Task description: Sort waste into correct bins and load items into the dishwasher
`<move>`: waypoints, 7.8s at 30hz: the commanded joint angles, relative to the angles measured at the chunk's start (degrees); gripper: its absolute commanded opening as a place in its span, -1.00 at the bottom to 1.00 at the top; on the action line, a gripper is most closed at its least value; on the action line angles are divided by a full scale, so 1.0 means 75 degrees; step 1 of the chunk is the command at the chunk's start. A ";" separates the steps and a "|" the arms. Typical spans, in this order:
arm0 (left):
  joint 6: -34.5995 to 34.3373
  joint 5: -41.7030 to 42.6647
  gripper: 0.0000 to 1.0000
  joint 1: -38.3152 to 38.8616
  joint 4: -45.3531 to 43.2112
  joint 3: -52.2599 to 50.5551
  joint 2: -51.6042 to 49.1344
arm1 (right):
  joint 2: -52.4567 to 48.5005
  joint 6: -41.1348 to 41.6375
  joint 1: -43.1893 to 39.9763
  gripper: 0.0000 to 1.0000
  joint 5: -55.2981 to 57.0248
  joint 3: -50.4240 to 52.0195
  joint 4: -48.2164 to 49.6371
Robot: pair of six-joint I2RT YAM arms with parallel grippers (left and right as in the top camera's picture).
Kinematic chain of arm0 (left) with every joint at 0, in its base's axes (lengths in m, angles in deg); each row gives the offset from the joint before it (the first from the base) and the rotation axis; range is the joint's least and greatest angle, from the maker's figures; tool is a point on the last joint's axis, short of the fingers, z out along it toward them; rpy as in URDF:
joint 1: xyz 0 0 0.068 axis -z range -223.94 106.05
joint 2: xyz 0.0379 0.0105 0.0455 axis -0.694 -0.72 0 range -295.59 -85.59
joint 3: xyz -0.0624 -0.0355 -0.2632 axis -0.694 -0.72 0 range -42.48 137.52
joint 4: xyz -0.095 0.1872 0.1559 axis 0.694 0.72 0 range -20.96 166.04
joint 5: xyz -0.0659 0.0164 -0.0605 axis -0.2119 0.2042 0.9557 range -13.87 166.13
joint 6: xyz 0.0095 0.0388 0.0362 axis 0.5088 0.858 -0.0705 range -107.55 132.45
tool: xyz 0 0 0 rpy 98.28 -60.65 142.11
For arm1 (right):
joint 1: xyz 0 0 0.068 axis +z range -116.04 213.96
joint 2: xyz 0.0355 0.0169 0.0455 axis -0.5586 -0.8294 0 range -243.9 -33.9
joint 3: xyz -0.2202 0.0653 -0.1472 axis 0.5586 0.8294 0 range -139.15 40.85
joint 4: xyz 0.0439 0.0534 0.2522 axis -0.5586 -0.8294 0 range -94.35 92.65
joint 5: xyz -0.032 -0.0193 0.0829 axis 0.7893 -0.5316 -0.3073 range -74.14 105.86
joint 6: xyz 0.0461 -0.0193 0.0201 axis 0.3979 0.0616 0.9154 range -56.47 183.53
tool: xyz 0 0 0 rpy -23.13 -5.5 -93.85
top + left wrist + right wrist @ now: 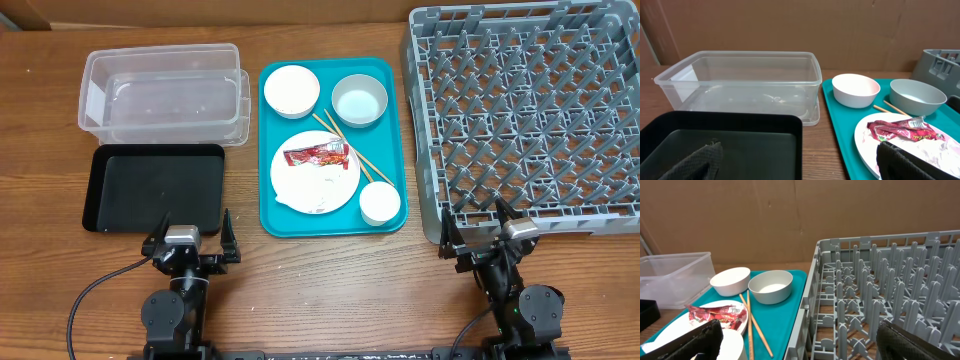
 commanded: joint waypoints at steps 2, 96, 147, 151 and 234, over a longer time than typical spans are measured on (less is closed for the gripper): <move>0.0114 0.0003 1.00 0.0032 -0.0003 -0.0038 -0.0032 | 0.0061 0.0064 -0.0017 1.00 0.0041 0.0079 0.0038; 0.3174 0.1865 1.00 0.2815 0.7498 1.2928 -1.4496 | -0.4170 0.0064 -0.0017 1.00 -0.1294 -0.6309 -0.5001; 0.0906 0.0691 -0.92 0.1495 0.9058 1.7923 -1.6244 | -0.4170 0.0070 -0.0017 1.00 -0.1346 -0.6306 -0.5225; 0.0242 0.0347 -0.92 0.0609 0.8702 1.7707 -1.6460 | -0.4170 0.0070 -0.0017 1.00 -0.1343 -0.6306 -0.5225; -0.0711 0.1338 -0.17 0.5170 0.9396 1.4869 -1.6358 | -0.4173 0.2011 -0.0026 0.92 -0.0079 -0.6306 -0.5289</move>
